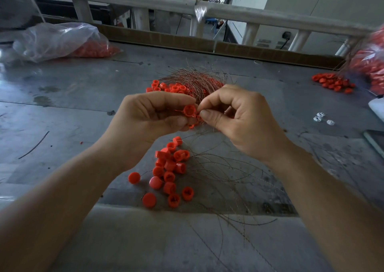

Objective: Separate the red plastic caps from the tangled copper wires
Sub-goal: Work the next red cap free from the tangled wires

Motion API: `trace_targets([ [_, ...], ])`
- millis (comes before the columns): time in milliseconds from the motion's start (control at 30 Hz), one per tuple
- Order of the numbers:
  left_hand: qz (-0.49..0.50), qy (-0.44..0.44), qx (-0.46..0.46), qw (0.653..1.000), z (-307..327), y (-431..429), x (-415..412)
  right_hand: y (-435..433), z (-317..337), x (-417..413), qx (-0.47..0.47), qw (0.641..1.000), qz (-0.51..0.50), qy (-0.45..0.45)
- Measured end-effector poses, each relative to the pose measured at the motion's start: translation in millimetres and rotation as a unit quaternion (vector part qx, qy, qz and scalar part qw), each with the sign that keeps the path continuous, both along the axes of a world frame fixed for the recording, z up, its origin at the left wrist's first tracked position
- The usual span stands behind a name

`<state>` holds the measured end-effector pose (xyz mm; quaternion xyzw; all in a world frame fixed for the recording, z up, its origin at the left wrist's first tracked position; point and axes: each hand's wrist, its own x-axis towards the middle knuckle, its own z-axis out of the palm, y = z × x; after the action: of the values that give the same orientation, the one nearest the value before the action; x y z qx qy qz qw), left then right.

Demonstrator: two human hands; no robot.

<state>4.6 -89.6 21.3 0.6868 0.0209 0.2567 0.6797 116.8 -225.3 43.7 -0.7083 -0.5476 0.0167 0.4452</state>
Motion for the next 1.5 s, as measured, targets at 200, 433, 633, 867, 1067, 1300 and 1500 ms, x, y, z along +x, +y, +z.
trace_targets([
  [200,-0.016,0.000,-0.020,1.000,0.7,1.4,-0.8,-0.5,1.4,-0.7,-0.003,1.000,-0.005,0.008],
  [433,-0.014,0.003,-0.017,1.000,1.6,-0.8,-1.0,-1.0,1.1,0.3,-0.009,1.000,-0.014,0.011],
  [633,-0.014,0.009,-0.012,1.000,2.3,-2.0,-1.5,-1.1,1.0,-0.2,-0.008,1.000,-0.016,0.012],
  [867,-0.009,0.013,-0.009,1.000,2.5,-0.2,-2.7,-1.5,2.3,-1.3,-0.012,1.000,-0.013,0.019],
  [1067,-0.019,0.004,-0.036,0.999,2.5,-0.1,-2.5,-2.2,4.0,-2.6,-0.004,0.999,0.003,0.051],
  [1300,-0.082,0.000,-0.077,0.994,3.1,1.5,-4.1,-2.7,5.1,-2.2,0.006,0.995,0.004,0.101],
  [1500,-0.123,0.004,-0.074,0.990,2.1,1.5,-4.4,1.0,-0.7,-3.3,-0.012,0.992,0.020,0.126],
])
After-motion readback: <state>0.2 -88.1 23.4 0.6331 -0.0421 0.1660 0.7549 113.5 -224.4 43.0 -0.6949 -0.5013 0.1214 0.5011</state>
